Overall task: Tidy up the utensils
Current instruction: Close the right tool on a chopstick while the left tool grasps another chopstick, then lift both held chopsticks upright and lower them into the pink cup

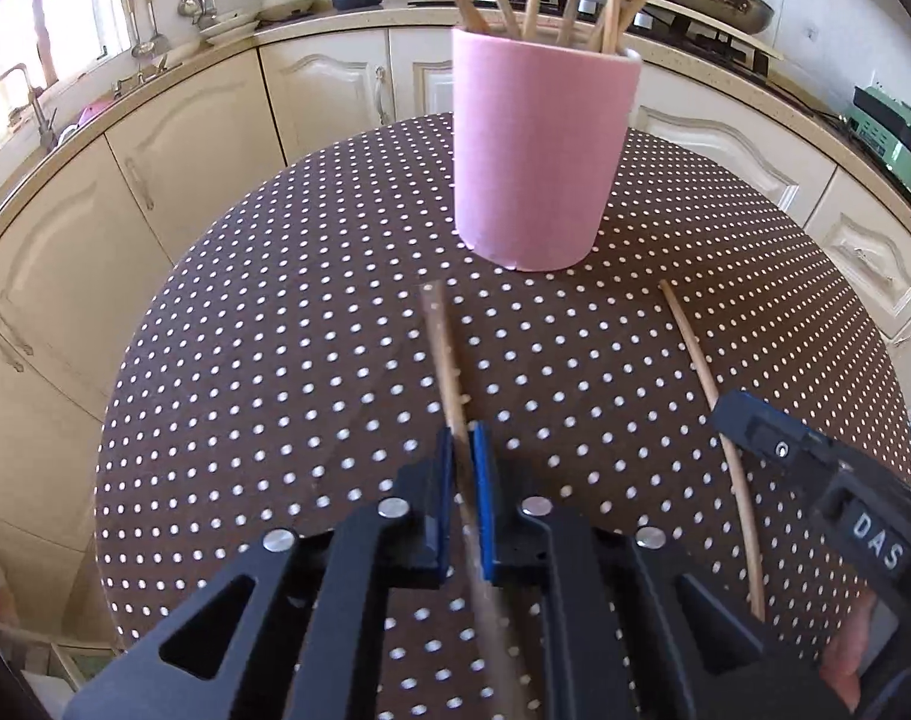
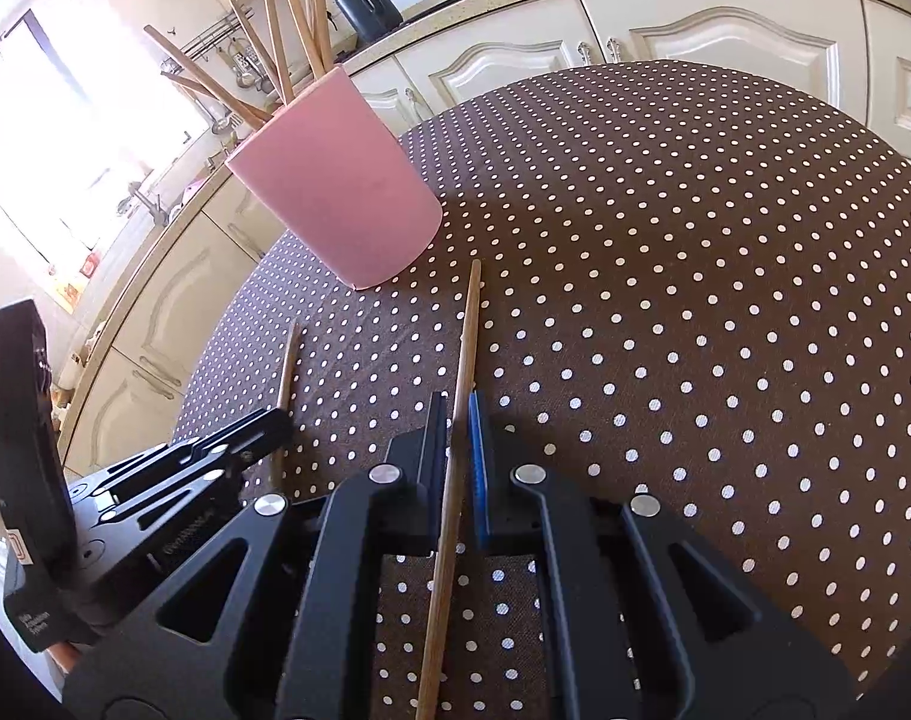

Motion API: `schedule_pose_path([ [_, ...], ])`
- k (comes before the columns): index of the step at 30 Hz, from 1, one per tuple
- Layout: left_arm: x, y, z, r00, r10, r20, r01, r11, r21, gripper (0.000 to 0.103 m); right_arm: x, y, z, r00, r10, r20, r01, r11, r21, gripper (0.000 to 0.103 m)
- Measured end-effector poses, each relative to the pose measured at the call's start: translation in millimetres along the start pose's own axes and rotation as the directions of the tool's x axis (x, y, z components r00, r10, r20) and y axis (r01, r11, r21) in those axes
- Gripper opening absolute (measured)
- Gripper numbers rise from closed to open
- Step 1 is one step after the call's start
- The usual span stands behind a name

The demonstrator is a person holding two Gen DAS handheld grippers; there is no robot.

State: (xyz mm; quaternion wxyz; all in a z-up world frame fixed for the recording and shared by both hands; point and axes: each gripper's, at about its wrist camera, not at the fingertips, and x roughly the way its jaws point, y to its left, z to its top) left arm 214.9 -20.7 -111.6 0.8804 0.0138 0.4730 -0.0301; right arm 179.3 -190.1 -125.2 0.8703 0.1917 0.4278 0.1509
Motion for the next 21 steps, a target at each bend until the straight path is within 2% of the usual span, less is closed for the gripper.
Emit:
schedule_pose_path([
  [4, -2.3, 14.2, -9.8, 0.999, -0.039, -0.017, 0.04, 0.998, 0.051, 0.007, -0.2, 12.6, -3.0, 0.999, -0.044, -0.012, 0.043, 0.996, -0.075, 0.008],
  [6, -7.9, 18.1, -16.9, 0.999, -0.036, -0.027, 0.037, 0.998, 0.05, 0.007, -3.2, 15.6, -8.1, 0.998, -0.051, -0.022, 0.049, 0.993, -0.107, 0.008],
  [9, -21.2, 26.7, -31.0, 0.997, -0.07, -0.021, 0.071, 0.996, 0.05, 0.007, -10.6, 21.9, -19.7, 0.997, -0.076, -0.029, 0.07, 0.984, -0.162, 0.008],
  [14, -34.0, 37.3, -50.4, 1.0, -0.02, 0.016, 0.019, 0.999, 0.025, 0.01, -17.7, 34.3, -31.1, 0.987, -0.148, -0.058, 0.129, 0.959, -0.254, 0.009],
  [16, -33.5, 39.4, -48.7, 1.0, -0.022, 0.021, 0.022, 1.0, -0.006, 0.026, -16.6, 35.5, -29.8, 0.983, -0.169, -0.073, 0.146, 0.957, -0.25, 0.009],
  [17, -32.0, 39.9, -48.6, 1.0, -0.011, 0.022, 0.011, 1.0, -0.006, 0.029, -15.2, 36.5, -28.4, 0.98, -0.182, -0.08, 0.158, 0.957, -0.245, 0.009],
  [21, -26.8, 41.1, -47.0, 0.999, 0.005, 0.032, -0.005, 1.0, 0.002, 0.034, -8.3, 42.0, -22.8, 0.974, -0.211, -0.077, 0.187, 0.952, -0.244, 0.013],
])
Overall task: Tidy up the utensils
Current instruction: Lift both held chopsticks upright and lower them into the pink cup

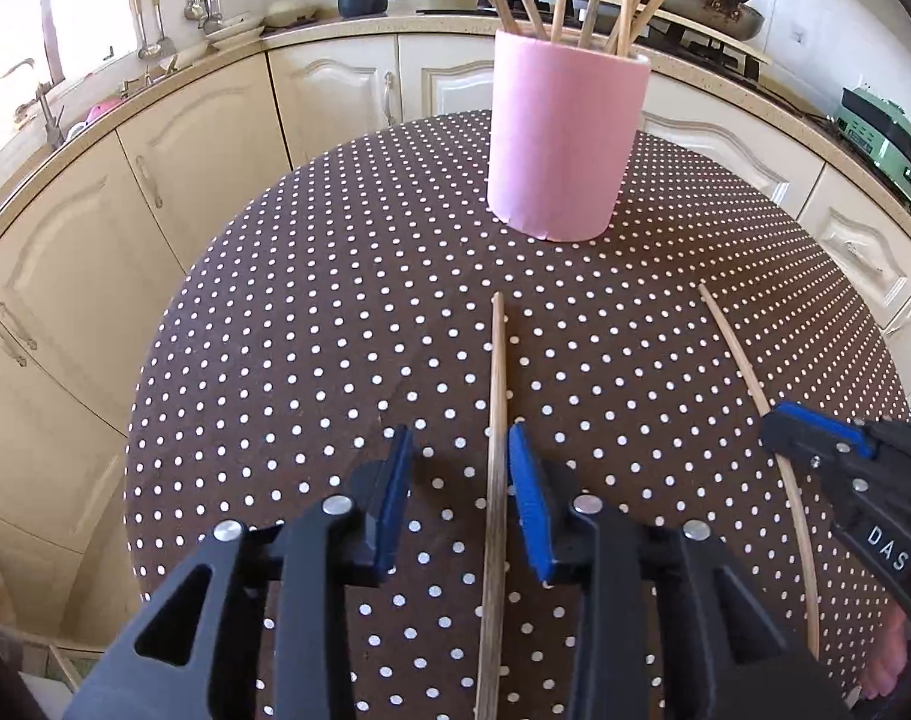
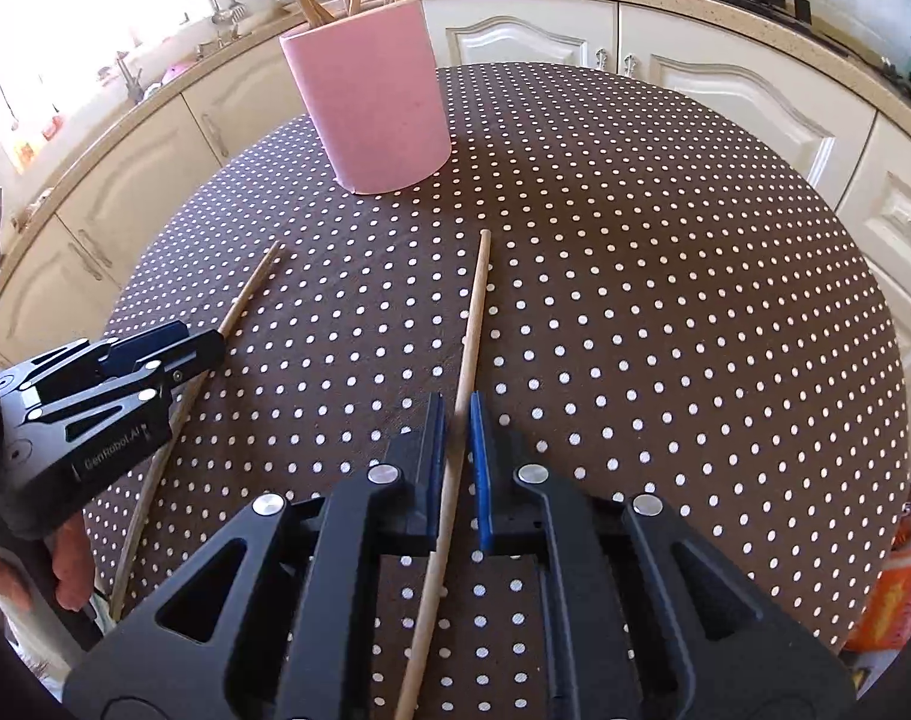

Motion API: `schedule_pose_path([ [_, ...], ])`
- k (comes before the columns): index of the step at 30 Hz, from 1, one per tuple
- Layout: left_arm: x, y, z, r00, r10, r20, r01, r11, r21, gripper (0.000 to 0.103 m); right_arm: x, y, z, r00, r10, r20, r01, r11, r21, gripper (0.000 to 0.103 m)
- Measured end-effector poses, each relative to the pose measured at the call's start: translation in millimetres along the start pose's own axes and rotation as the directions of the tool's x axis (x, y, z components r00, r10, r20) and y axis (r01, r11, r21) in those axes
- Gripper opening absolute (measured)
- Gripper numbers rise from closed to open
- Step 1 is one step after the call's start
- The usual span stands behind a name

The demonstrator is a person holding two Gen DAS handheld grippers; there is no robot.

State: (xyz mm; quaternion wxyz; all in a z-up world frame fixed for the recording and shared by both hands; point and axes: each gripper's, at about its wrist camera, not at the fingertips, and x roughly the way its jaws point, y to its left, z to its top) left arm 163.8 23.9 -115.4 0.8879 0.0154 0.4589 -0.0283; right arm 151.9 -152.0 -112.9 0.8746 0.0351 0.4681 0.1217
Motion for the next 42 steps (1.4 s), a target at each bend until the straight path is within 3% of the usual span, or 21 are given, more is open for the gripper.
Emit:
schedule_pose_path([
  [4, -1.0, 1.7, -2.9, 0.999, -0.006, 0.049, 0.006, 1.0, -0.002, 0.031, 5.5, 1.0, 6.1, 1.0, -0.02, 0.01, 0.02, 1.0, 0.023, 0.013],
  [5, 2.5, 1.3, -0.7, 0.998, -0.003, 0.058, 0.004, 1.0, -0.017, 0.024, 6.5, 2.7, 6.3, 0.999, -0.034, 0.019, 0.034, 0.999, 0.016, 0.013],
  [6, 4.7, 5.1, 0.0, 0.998, 0.019, 0.057, -0.016, 0.998, -0.058, 0.007, 6.3, 3.0, 8.7, 0.999, -0.047, 0.027, 0.047, 0.999, 0.006, 0.012],
  [8, 3.6, 17.0, 1.3, 0.998, -0.008, 0.06, 0.015, 0.994, -0.111, 0.006, 7.1, 6.4, 9.7, 0.997, -0.065, 0.038, 0.066, 0.998, -0.007, 0.01],
  [13, -11.7, 27.5, 1.1, 0.991, -0.042, 0.13, 0.057, 0.992, -0.115, 0.006, 8.5, -2.7, 16.4, 0.994, -0.096, 0.058, 0.095, 0.995, 0.024, 0.008],
  [19, -24.6, 35.1, 4.3, 0.978, -0.076, 0.194, 0.109, 0.98, -0.168, 0.006, -13.3, -13.3, 23.5, 0.988, -0.072, 0.14, 0.062, 0.995, 0.076, 0.007],
  [27, -56.2, 41.1, 19.8, 0.927, -0.082, 0.367, 0.173, 0.959, -0.224, 0.006, -53.9, -9.4, 30.9, 0.963, -0.031, 0.268, 0.011, 0.997, 0.075, 0.007],
  [31, -60.3, 37.0, 28.6, 0.924, -0.082, 0.373, 0.17, 0.963, -0.209, 0.006, -45.7, -4.3, 33.4, 0.972, -0.06, 0.229, 0.061, 0.998, 0.005, 0.008],
  [33, -56.9, 31.1, 31.0, 0.932, -0.111, 0.346, 0.18, 0.968, -0.176, 0.006, -35.9, -5.2, 28.9, 0.977, -0.127, 0.173, 0.132, 0.991, -0.014, 0.016],
  [35, -53.7, 25.3, 29.1, 0.94, -0.126, 0.317, 0.182, 0.971, -0.154, 0.006, -23.7, -6.8, 26.3, 0.977, -0.168, 0.13, 0.171, 0.985, -0.013, 0.081],
  [38, -42.8, 17.2, 29.1, 0.959, -0.098, 0.265, 0.141, 0.979, -0.15, 0.006, -15.5, -8.2, 19.2, 0.967, -0.217, 0.136, 0.222, 0.975, -0.023, 0.078],
  [42, -30.5, 9.9, 28.4, 0.971, -0.121, 0.205, 0.151, 0.979, -0.137, 0.006, 4.5, -10.5, 16.0, 0.978, -0.204, 0.054, 0.206, 0.978, -0.036, 0.051],
])
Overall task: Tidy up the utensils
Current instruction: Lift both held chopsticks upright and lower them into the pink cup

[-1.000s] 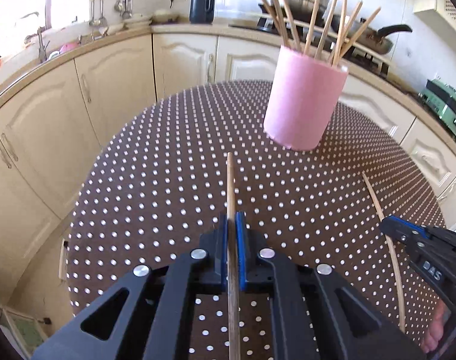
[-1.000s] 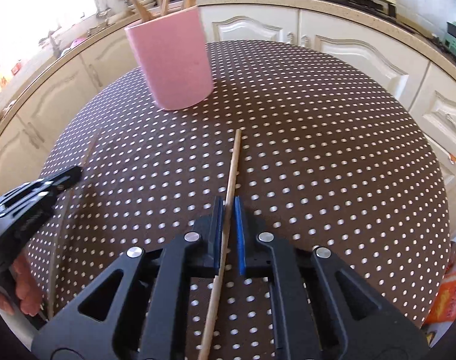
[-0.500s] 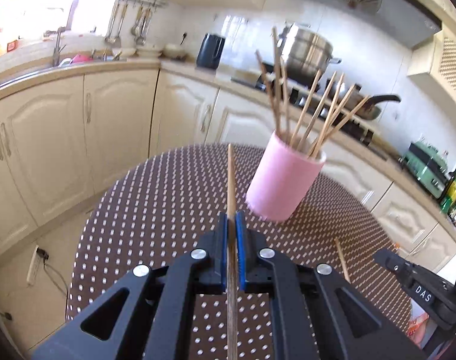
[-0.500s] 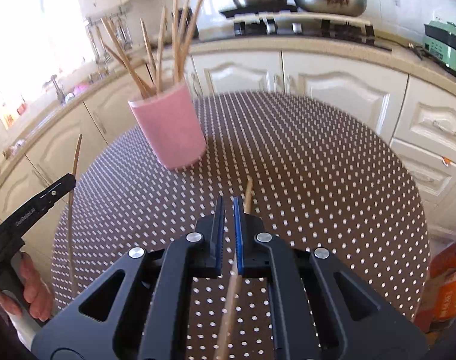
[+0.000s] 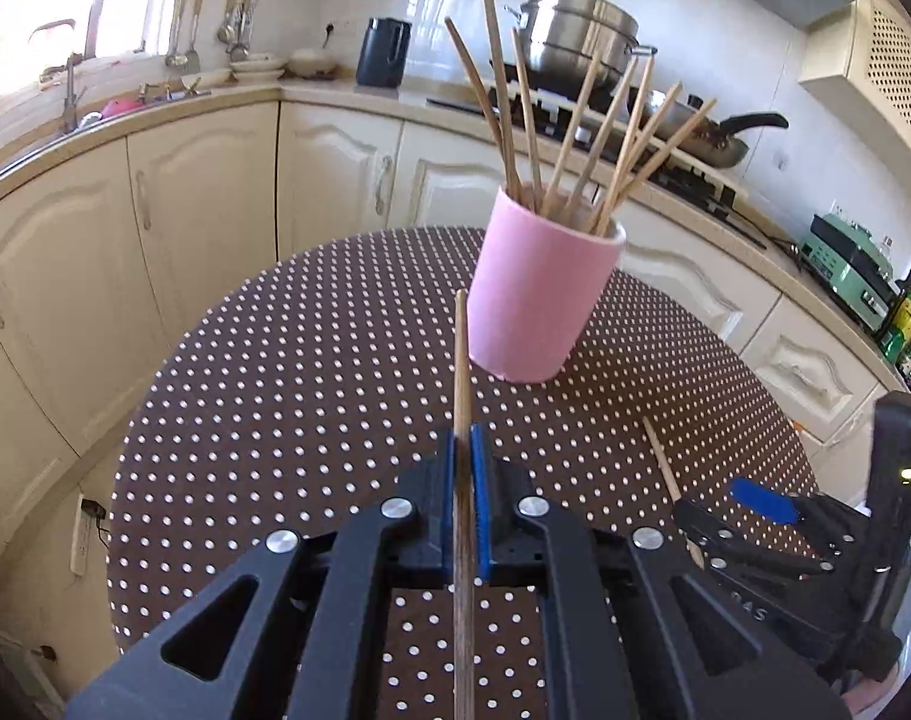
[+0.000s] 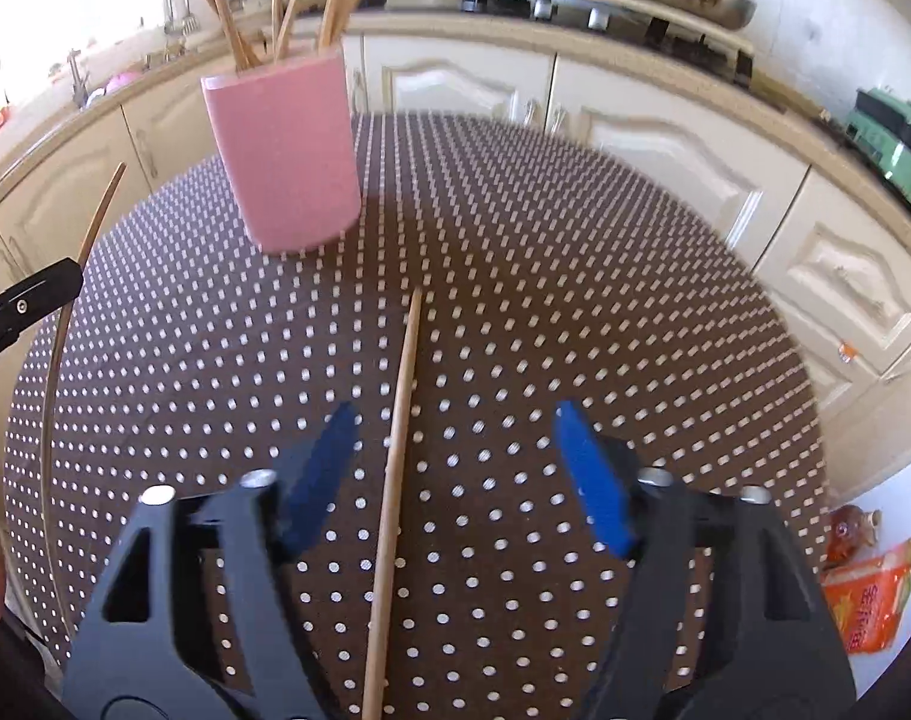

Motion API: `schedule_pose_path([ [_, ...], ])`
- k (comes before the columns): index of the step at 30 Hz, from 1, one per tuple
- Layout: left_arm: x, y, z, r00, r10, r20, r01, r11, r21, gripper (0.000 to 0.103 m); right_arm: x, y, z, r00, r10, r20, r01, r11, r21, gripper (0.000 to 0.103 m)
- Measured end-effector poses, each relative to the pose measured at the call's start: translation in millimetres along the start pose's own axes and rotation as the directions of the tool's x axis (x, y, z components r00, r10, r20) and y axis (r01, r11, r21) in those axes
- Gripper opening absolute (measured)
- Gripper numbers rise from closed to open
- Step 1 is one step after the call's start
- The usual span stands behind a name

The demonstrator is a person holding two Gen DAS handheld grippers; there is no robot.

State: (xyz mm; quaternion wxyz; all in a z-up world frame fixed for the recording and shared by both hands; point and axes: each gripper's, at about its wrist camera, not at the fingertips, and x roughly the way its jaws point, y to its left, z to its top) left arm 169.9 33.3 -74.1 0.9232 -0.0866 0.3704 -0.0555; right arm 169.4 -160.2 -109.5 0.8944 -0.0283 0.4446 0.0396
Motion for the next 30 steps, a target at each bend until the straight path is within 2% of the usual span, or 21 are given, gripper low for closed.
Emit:
schedule_pose_path([
  [2, 5.0, -0.8, -1.2, 1.0, 0.015, -0.018, -0.015, 1.0, 0.008, 0.006, 1.6, 0.5, -4.1, 1.0, -0.004, 0.026, 0.004, 1.0, -0.001, 0.038],
  [4, 10.2, -1.2, -1.9, 0.999, 0.026, -0.036, -0.026, 1.0, 0.008, 0.006, 0.1, 2.2, -5.0, 0.999, 0.016, 0.033, -0.016, 1.0, -0.008, 0.015],
  [5, 12.7, -1.4, -2.2, 0.999, 0.028, -0.045, -0.028, 1.0, 0.007, 0.006, 0.4, 1.8, -4.7, 0.999, 0.017, 0.034, -0.017, 1.0, -0.012, 0.008],
  [9, 16.8, -3.8, -1.0, 0.998, 0.019, -0.065, -0.019, 1.0, -0.002, 0.006, 1.3, -6.7, -3.6, 0.997, 0.063, 0.04, -0.064, 0.997, 0.036, 0.006],
  [16, 8.0, -9.2, 9.4, 0.999, 0.026, -0.025, -0.026, 1.0, -0.006, 0.006, -35.7, -9.4, 7.8, 0.977, 0.112, 0.183, -0.132, 0.987, 0.097, 0.006],
  [19, -4.0, -12.3, 16.9, 0.999, 0.032, 0.029, -0.032, 0.999, 0.0, 0.006, -59.0, -10.6, 13.2, 0.958, 0.135, 0.253, -0.173, 0.976, 0.134, 0.006],
  [21, -9.7, -12.9, 21.0, 0.998, 0.026, 0.054, -0.026, 1.0, 0.0, 0.006, -82.7, -7.8, 18.7, 0.93, 0.137, 0.341, -0.192, 0.973, 0.131, 0.006],
  [23, -15.7, -15.5, 27.0, 0.997, 0.018, 0.081, -0.018, 1.0, 0.0, 0.006, -97.2, -3.6, 25.0, 0.911, 0.132, 0.39, -0.192, 0.974, 0.119, 0.006],
  [27, -27.7, -20.7, 37.0, 0.991, 0.011, 0.134, -0.01, 1.0, -0.005, 0.006, -112.1, -0.7, 32.5, 0.887, 0.127, 0.444, -0.201, 0.972, 0.123, 0.006],
  [30, -42.3, -24.0, 43.6, 0.98, -0.001, 0.201, -0.001, 1.0, 0.006, 0.006, -119.8, 2.3, 40.1, 0.871, 0.134, 0.472, -0.207, 0.972, 0.107, 0.006],
])
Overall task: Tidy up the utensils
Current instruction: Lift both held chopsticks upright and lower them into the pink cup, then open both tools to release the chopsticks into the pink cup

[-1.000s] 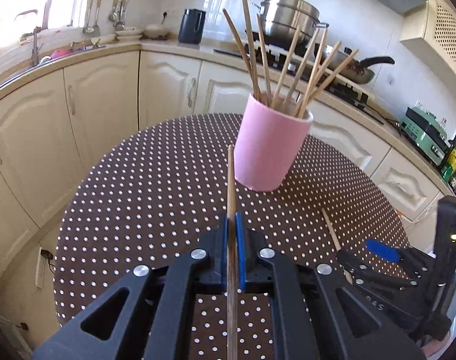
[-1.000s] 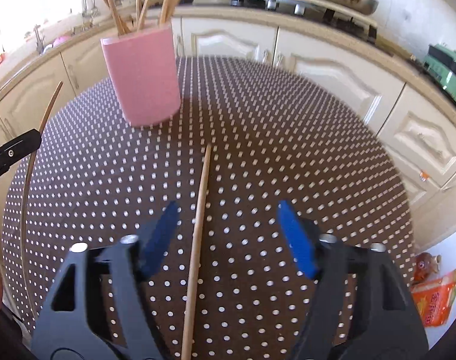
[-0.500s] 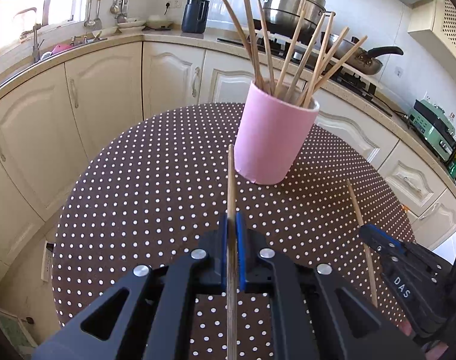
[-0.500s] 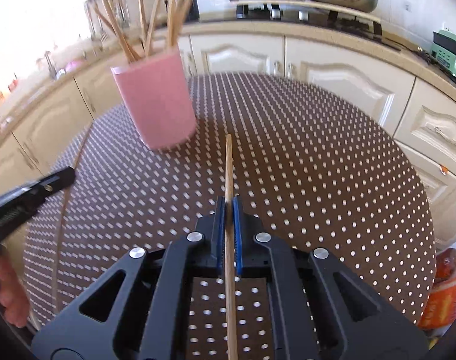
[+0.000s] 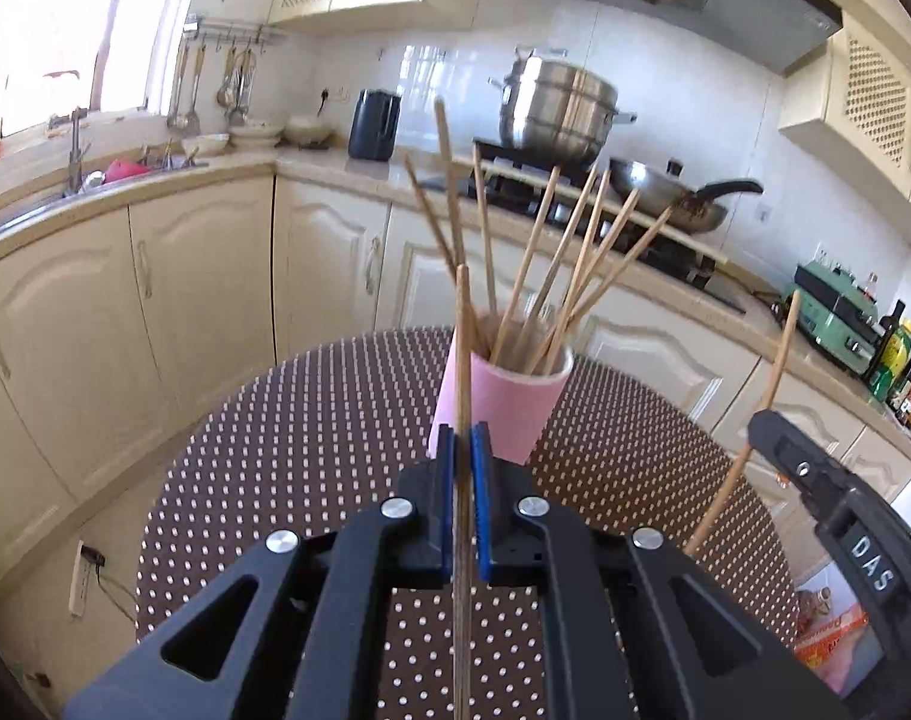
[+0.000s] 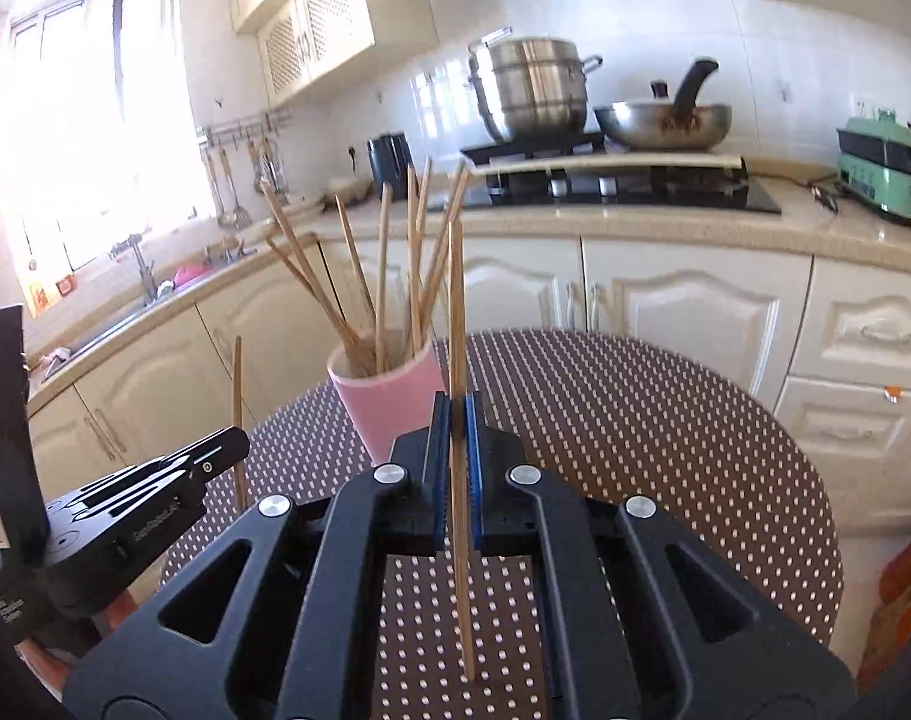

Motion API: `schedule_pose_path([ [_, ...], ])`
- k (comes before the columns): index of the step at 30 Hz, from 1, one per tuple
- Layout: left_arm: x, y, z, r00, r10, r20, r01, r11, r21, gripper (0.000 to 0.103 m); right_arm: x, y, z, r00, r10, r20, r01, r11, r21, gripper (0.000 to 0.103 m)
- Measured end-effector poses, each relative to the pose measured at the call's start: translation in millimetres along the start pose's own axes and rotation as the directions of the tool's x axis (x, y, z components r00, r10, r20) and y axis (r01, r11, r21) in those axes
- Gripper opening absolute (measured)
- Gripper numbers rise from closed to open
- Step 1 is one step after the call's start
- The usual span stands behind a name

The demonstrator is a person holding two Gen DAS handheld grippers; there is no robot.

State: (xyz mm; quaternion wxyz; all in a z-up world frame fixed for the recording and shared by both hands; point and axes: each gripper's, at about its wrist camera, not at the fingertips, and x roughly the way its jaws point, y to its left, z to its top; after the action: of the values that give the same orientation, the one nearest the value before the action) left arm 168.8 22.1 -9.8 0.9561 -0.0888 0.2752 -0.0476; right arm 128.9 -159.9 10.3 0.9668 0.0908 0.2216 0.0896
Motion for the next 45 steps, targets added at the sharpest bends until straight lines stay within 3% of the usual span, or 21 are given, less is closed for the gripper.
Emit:
schedule_pose_path([
  [5, -13.9, -11.1, 21.1, 0.995, -0.005, 0.104, 0.003, 1.0, 0.02, 0.006, 2.8, 4.0, 19.6, 0.999, 0.0, 0.047, 0.0, 1.0, -0.007, 0.005],
  [11, -25.3, -27.5, 55.9, 0.976, -0.005, 0.22, -0.003, 0.999, 0.038, 0.006, -1.1, 13.8, 55.7, 0.992, 0.02, 0.127, -0.018, 1.0, -0.013, 0.005],
  [20, -54.1, -48.8, 113.5, 0.917, -0.039, 0.397, 0.013, 0.998, 0.067, 0.006, -9.9, 33.9, 118.6, 0.962, 0.048, 0.268, -0.033, 0.998, -0.06, 0.006],
  [24, -56.3, -58.4, 126.3, 0.899, -0.043, 0.436, 0.008, 0.997, 0.082, 0.006, 5.5, 37.7, 131.0, 0.961, 0.056, 0.269, -0.038, 0.997, -0.072, 0.006],
  [27, -40.6, -61.5, 125.1, 0.911, -0.029, 0.411, -0.008, 0.996, 0.087, 0.007, 27.1, 36.5, 125.9, 0.969, 0.067, 0.236, -0.053, 0.996, -0.065, 0.006],
  [33, 17.4, -43.7, 107.2, 0.97, -0.003, 0.243, -0.014, 0.997, 0.069, 0.007, 77.3, 20.7, 98.3, 0.992, 0.079, 0.093, -0.078, 0.997, -0.018, 0.006],
  [37, 45.4, -27.7, 90.6, 0.984, 0.055, 0.17, -0.064, 0.997, 0.052, 0.007, 102.9, 13.6, 78.1, 0.997, 0.079, -0.019, -0.079, 0.997, -0.015, 0.006],
  [40, 48.8, -20.6, 82.7, 0.987, 0.056, 0.15, -0.067, 0.995, 0.069, 0.009, 106.4, 4.5, 70.7, 0.995, 0.076, -0.063, -0.076, 0.997, 0.007, 0.007],
  [41, 47.9, -20.3, 81.3, 0.986, 0.068, 0.152, -0.08, 0.994, 0.076, 0.012, 105.2, 2.4, 70.5, 0.995, 0.07, -0.073, -0.07, 0.998, 0.007, 0.009],
  [42, 46.0, -19.9, 79.5, 0.985, 0.078, 0.155, -0.092, 0.992, 0.085, 0.022, 103.2, 0.0, 69.1, 0.995, 0.061, -0.083, -0.061, 0.998, 0.007, 0.011],
  [43, 43.8, -18.8, 78.9, 0.984, 0.079, 0.159, -0.094, 0.991, 0.09, 0.029, 98.8, -2.4, 68.4, 0.995, 0.057, -0.085, -0.056, 0.998, 0.009, 0.021],
  [44, 40.0, -18.2, 77.5, 0.983, 0.075, 0.166, -0.091, 0.991, 0.095, 0.03, 95.3, -3.9, 67.8, 0.995, 0.055, -0.082, -0.055, 0.998, 0.007, 0.049],
  [45, 36.9, -18.2, 76.7, 0.983, 0.072, 0.171, -0.09, 0.991, 0.099, 0.03, 88.1, -5.5, 66.8, 0.997, 0.049, -0.065, -0.049, 0.999, 0.002, 0.066],
])
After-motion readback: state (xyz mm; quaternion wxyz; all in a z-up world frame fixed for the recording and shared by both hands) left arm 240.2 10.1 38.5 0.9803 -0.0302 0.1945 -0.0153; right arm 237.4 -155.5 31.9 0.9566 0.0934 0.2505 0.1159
